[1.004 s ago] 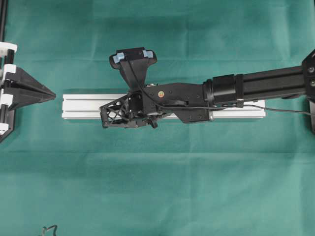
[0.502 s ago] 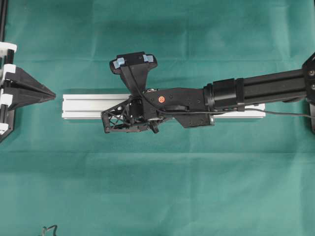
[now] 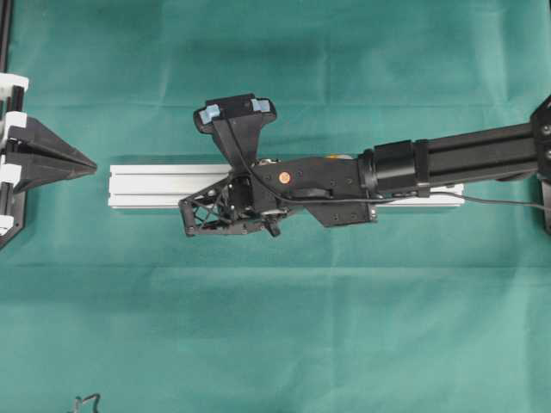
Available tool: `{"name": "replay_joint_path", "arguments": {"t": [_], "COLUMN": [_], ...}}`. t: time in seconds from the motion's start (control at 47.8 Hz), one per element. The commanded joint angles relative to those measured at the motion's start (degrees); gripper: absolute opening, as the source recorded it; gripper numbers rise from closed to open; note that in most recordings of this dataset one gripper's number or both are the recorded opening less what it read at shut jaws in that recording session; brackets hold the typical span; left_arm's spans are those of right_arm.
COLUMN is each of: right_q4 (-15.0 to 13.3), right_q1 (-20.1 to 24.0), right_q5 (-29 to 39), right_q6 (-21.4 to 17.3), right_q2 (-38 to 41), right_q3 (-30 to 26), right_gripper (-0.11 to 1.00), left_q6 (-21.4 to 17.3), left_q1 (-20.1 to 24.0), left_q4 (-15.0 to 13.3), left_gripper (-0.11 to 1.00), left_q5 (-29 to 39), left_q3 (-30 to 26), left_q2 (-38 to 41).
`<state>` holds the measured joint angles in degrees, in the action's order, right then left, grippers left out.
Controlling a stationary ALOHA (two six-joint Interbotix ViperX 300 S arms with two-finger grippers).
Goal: Hook the rubber onto the shaft.
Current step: 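Pull the band around the left peg with the right gripper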
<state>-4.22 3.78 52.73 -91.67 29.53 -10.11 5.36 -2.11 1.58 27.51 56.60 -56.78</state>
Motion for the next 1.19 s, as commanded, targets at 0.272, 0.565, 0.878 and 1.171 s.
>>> {"name": "replay_joint_path", "arguments": {"t": [0.272,0.565,0.878,1.171], "right_q4": [0.1,-0.1,-0.4,-0.4], "right_q1": [0.8,0.8,0.8,0.8], "right_q5": [-0.1,-0.2,-0.2,-0.1], "right_q6": [0.2,0.5,2.4,2.4], "right_q2": [-4.1,-5.2,-6.0,-7.3], "right_q3": [3.9,5.2,5.7,7.7], "right_gripper": [0.05,0.05,0.05,0.05], "left_q6": [0.0,0.0,0.0,0.0], "left_q1": [-0.2,-0.1,-0.2,-0.2], "left_q4": [0.1,0.1,0.1,0.1], "left_gripper": [0.00,0.00,0.00,0.00], "left_q5": [0.4,0.4,0.7,0.7], "left_q3": [-1.5,-1.5,-1.5,-1.5], "left_q2": [0.1,0.1,0.1,0.0]}}
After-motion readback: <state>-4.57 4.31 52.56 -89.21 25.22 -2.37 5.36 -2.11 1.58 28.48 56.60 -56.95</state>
